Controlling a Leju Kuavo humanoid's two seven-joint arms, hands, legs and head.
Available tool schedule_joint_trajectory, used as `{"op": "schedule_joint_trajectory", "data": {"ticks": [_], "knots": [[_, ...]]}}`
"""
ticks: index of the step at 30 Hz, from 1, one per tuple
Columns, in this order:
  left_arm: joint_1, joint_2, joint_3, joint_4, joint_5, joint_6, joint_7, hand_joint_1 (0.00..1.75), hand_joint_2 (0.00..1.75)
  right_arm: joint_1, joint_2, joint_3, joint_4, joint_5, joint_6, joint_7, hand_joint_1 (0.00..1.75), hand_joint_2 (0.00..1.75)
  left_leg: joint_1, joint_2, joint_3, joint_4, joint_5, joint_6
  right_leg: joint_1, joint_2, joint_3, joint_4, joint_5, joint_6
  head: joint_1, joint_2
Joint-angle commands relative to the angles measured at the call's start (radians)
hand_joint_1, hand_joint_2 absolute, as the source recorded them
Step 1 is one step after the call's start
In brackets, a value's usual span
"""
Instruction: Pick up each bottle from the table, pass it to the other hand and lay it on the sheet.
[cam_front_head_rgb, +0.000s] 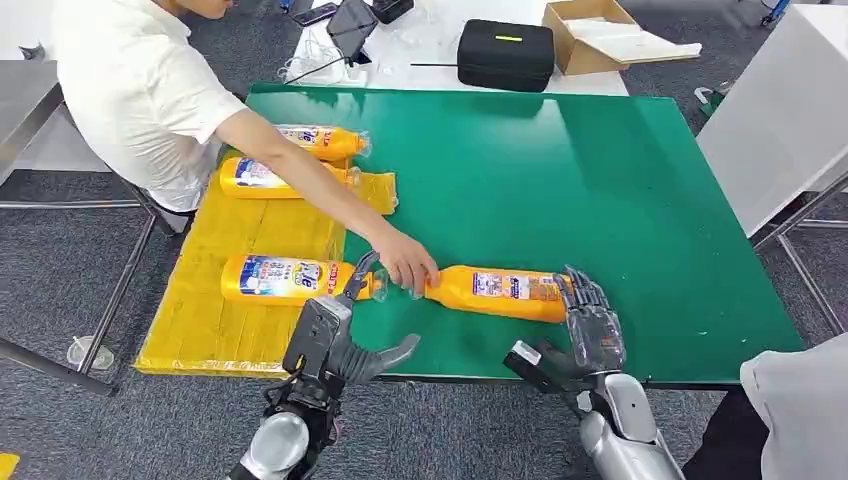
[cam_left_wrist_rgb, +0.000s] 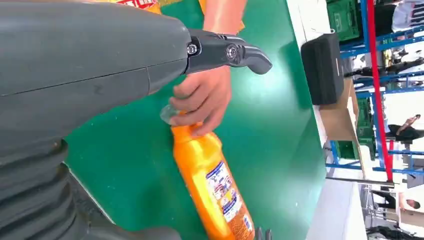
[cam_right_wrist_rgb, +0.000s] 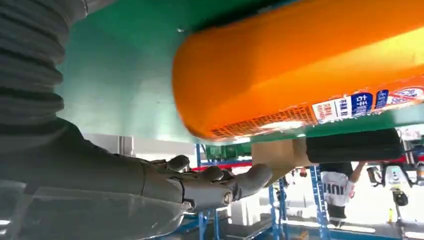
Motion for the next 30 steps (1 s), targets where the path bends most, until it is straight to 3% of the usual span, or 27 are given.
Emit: {"op": "schedule_joint_trajectory", "data": {"ticks": [1,9,24,30], "knots": [[-0.038,0.01,-0.05,0.034,0.003,0.014,-0.013,0.0,1.75,-0.178,-0.052,0.082,0.192,0.02,0.058,0.009,0.0,1.75,0.001,0.002,0.004,0.001,-0.002,0.0,0.001,0.002,0.004,0.0,-0.001,-0.002,0.0,0.0],[-0.073,0.001,-0.075,0.066,0.033,0.022,-0.03,0.0,1.75,-0.344,0.003,0.112,0.418,-0.009,0.105,-0.038,0.0,1.75,0.0,0.004,0.004,0.001,-0.001,0.0,0.001,0.005,0.003,0.0,0.001,-0.001,0.0,0.0],[-0.113,-0.012,-0.105,0.11,0.056,0.015,-0.037,0.0,1.75,-0.399,0.04,0.136,0.548,-0.039,0.258,-0.058,0.0,1.75,0.001,0.002,0.004,0.0,0.0,0.0,0.001,0.002,0.003,0.0,0.001,-0.001,0.0,0.0],[-0.114,-0.012,-0.105,0.111,0.057,0.015,-0.037,0.0,1.75,-0.399,0.041,0.139,0.551,-0.037,0.265,-0.058,0.0,1.75,0.001,0.001,0.004,0.0,0.001,0.0,0.001,0.001,0.003,-0.001,0.001,0.0,0.0,0.0]]}}
